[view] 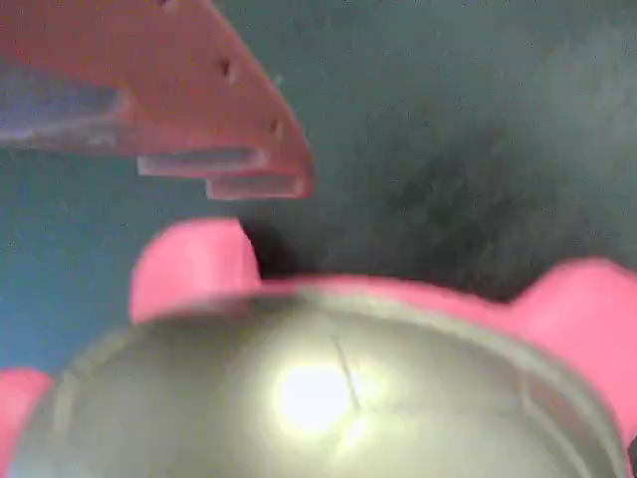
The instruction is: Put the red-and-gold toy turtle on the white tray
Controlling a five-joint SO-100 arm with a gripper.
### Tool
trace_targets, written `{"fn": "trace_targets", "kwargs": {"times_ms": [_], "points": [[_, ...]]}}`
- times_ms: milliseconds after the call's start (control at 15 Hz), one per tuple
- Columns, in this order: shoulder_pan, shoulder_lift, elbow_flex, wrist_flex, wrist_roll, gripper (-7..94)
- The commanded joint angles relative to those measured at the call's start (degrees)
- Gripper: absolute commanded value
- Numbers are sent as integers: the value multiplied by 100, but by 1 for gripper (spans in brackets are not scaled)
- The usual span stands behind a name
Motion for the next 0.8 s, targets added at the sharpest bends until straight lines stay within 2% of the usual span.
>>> {"fn": "trace_targets", "kwargs": {"times_ms": [0,267,333,467,733], "points": [[88,264,-387,88,105,62],[149,237,-466,88,176,34],[176,237,-483,79,176,26],[272,255,-510,62,281,0],[501,1081,-229,62,105,0]]}}
